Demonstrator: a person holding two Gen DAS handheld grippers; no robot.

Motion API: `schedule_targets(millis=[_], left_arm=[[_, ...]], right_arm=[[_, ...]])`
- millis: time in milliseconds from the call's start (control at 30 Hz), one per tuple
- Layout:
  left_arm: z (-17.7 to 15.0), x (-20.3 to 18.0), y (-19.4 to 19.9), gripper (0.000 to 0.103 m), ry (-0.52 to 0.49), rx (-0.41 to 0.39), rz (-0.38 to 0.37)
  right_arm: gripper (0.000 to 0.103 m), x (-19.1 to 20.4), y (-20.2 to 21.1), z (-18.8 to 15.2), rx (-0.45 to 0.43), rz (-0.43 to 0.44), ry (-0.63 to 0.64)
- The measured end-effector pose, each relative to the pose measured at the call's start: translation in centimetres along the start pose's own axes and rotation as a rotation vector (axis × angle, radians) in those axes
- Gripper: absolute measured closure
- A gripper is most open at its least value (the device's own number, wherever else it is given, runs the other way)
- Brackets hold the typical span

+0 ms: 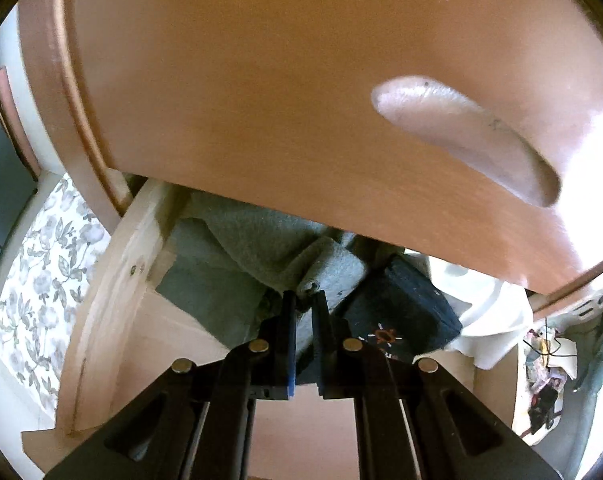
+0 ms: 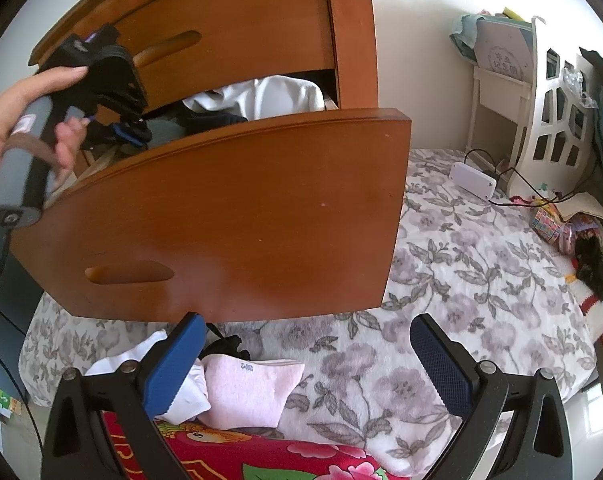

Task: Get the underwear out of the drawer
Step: 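Lift the grey sock up out of the drawer with the left gripper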

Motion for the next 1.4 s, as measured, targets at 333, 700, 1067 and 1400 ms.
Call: schedule_targets(millis=[333,700,1067,1400], left_arm=[[-1.6,2.3,5.7,0.097,-0.044,-0.069,-0.086],[-2.5,1.4,14.0,0.097,-0.069,-0.172,-0.19],[-4.9,0.0,18.6,0.097,-0.122,-0.246,-0.274],[-8.1,0.1,23.4,0.097,-0.102,-0.349,-0.369]], right_arm=[[0.0,0.0,0.0,0.0,-0.001,-0.007,-0.001],[0.0,-0.1,0.3,0.0,-0.01,-0.026,0.003],[0.0,0.3,0.9,0.2,-0.04,-0.061,0.027],[0.0,0.8,1.5,0.3,-0.072,-0.102,0.063]])
Point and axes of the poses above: each gripper's, at about its wrist camera, not at the fingertips, and y roughly against the way its jaws point, x to its left, z to its top, the point moved 8 cm from there along -y, roughly the way its jaws point, and after that the axes turned 6 degrees about x, right-handed, at the moved point
